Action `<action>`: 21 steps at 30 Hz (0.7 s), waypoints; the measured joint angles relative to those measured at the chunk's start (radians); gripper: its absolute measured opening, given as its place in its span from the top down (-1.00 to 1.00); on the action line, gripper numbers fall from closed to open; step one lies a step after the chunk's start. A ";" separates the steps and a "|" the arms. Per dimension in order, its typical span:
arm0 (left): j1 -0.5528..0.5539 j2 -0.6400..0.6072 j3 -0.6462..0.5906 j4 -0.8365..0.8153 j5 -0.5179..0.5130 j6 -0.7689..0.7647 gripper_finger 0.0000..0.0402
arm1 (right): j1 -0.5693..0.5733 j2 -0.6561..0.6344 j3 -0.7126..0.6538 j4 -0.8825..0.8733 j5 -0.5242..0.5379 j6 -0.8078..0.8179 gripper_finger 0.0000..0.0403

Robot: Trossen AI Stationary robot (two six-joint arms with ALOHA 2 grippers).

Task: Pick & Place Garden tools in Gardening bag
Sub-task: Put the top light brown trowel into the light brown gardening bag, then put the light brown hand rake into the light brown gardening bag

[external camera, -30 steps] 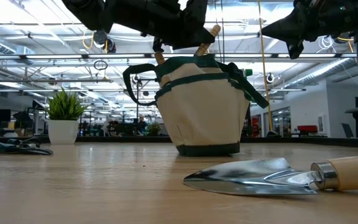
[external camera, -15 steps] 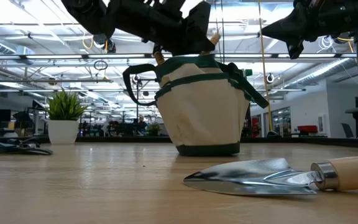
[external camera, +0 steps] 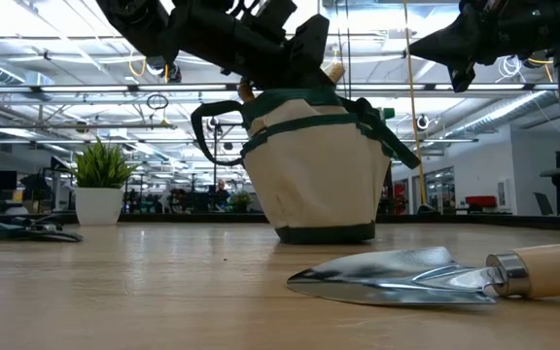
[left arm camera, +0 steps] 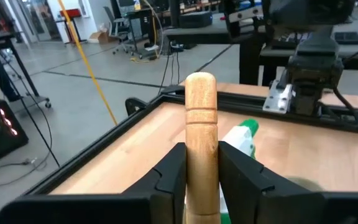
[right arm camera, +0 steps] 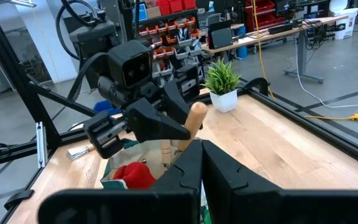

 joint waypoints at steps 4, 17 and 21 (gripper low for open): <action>0.003 0.000 0.000 0.002 0.000 -0.022 0.41 | 0.000 0.000 0.000 0.000 0.000 0.000 1.00; 0.003 -0.002 0.000 0.027 -0.003 0.003 -0.06 | 0.000 0.000 0.000 0.000 0.000 0.000 1.00; 0.000 -0.008 0.000 0.100 -0.005 0.059 -0.08 | 0.000 0.000 0.000 0.000 0.000 0.000 1.00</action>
